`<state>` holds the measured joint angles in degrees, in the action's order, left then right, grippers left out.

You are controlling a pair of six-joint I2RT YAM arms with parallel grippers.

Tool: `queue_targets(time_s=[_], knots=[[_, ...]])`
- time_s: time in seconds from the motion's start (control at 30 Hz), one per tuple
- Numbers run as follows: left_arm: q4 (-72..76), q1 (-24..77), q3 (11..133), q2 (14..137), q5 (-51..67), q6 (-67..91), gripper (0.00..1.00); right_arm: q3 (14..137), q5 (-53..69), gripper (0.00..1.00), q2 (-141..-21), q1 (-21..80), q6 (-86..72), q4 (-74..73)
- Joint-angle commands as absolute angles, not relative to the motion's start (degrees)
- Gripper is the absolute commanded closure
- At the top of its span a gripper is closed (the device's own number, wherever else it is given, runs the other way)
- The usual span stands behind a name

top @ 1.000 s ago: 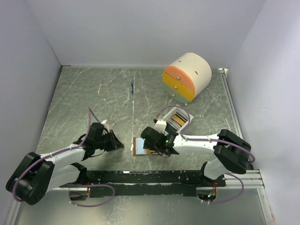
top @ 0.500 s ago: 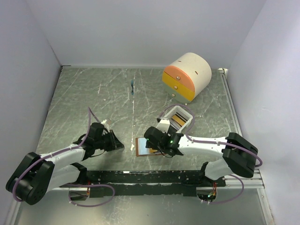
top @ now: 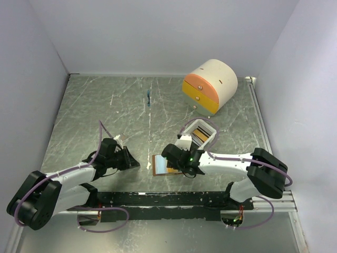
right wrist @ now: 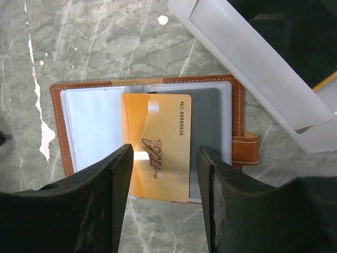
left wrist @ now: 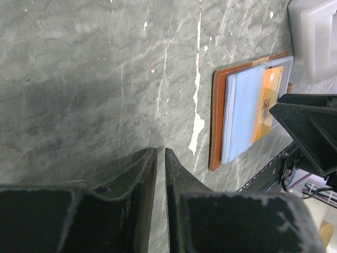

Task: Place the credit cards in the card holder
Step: Insert the credit card into the card holder.

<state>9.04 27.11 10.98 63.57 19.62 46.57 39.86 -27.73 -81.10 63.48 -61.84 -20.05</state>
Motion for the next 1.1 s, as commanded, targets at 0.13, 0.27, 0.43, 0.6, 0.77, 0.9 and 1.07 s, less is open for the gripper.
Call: queue_targets(time_s=[0.13,0.27,0.43,0.6,0.77,0.9,1.07], knots=[[11.08,28.64,9.32,65.34,21.78,47.47,0.75,39.89,-27.17,0.49,-82.84,63.62,-60.97,-17.02],[13.83,29.88,9.44,66.49,22.19,48.47,0.74,39.0,-24.84,0.48,-83.79,63.58,-59.57,-12.22],[15.17,31.15,10.19,69.24,22.4,48.78,0.74,37.29,-22.55,0.48,-83.32,63.56,-59.42,-7.35],[15.97,31.92,10.35,70.24,22.11,49.12,0.74,36.48,-20.63,0.48,-83.4,63.67,-59.2,-3.44],[15.29,32.24,11.0,70.31,21.82,48.96,0.74,37.11,-19.43,0.49,-84.44,63.68,-57.85,-1.23],[12.88,32.26,11.69,69.37,20.24,48.94,0.74,38.12,-17.3,0.5,-86.04,63.85,-56.39,1.47],[5.34,32.17,13.35,64.3,15.94,49.41,0.64,39.46,-13.11,0.51,-88.13,64.56,-56.09,5.26]])
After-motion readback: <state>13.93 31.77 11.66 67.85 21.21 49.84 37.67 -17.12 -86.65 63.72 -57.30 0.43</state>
